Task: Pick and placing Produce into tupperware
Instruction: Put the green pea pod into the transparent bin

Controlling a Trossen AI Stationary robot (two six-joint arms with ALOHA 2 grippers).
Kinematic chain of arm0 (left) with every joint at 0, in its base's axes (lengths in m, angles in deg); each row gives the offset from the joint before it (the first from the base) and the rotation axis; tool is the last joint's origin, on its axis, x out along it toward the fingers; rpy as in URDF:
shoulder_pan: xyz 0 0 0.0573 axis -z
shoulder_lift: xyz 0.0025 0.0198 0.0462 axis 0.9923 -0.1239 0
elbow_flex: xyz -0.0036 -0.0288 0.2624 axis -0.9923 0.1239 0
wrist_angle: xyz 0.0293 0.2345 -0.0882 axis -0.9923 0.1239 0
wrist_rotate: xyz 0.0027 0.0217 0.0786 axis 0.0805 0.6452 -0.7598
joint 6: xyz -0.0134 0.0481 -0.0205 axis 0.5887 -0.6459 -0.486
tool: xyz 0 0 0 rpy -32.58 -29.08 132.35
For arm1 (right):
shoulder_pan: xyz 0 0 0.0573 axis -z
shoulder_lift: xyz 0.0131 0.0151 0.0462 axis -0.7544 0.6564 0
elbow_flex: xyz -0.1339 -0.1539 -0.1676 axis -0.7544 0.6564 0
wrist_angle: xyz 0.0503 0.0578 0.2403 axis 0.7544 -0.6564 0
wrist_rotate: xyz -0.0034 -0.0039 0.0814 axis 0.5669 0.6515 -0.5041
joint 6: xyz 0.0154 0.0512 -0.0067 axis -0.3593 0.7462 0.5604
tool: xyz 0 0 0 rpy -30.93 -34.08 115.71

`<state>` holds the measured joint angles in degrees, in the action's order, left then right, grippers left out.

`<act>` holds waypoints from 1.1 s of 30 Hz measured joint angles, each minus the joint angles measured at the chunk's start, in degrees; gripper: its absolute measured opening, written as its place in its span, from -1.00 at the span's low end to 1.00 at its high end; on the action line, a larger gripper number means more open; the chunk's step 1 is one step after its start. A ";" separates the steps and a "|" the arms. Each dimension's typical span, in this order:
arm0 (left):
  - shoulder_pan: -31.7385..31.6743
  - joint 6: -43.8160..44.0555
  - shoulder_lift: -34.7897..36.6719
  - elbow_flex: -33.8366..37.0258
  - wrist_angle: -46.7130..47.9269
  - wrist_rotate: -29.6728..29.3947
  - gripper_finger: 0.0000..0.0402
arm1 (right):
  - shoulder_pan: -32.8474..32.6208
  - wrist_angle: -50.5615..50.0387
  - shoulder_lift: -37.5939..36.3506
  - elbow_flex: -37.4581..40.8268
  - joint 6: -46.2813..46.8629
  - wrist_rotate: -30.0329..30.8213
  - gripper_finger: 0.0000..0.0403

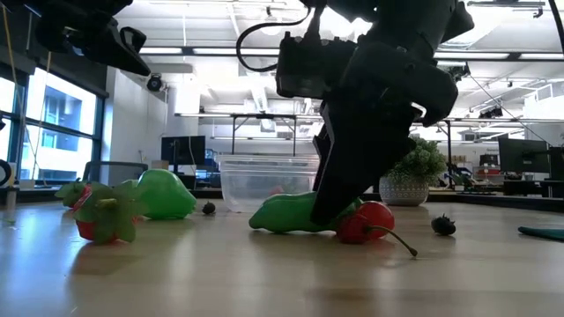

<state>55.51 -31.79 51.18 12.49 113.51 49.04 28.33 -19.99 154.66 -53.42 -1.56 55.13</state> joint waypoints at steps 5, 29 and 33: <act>-0.01 0.01 0.00 0.00 0.00 0.00 -1.00 | 0.00 -0.82 0.00 0.00 0.01 1.23 0.19; 0.00 -0.01 0.01 0.00 0.00 0.00 -1.00 | 0.00 -1.92 0.00 -0.02 -0.62 1.26 0.16; 0.01 -0.01 0.02 0.00 0.00 0.00 -1.00 | 0.00 -1.90 0.00 -0.02 -0.60 0.78 0.05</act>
<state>55.53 -31.81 51.20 12.49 113.51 49.04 28.33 -21.88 154.66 -53.45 -2.16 55.91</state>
